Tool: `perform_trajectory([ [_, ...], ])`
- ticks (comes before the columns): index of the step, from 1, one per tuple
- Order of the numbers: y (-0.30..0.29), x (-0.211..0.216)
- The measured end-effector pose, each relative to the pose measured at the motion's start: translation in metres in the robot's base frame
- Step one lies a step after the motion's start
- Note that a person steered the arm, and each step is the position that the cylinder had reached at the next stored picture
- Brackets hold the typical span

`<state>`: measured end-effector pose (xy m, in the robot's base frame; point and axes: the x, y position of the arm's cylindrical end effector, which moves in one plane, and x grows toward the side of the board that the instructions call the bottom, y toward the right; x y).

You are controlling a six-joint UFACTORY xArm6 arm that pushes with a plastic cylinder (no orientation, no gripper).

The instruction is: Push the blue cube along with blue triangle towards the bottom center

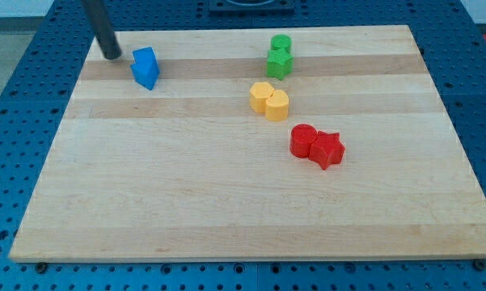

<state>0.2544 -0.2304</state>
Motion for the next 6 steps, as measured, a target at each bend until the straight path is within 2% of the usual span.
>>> perform_trajectory([
  [1, 0.038, 0.0],
  [2, 0.041, 0.008],
  [4, 0.048, 0.088],
  [5, 0.073, 0.121],
  [6, 0.082, 0.139],
])
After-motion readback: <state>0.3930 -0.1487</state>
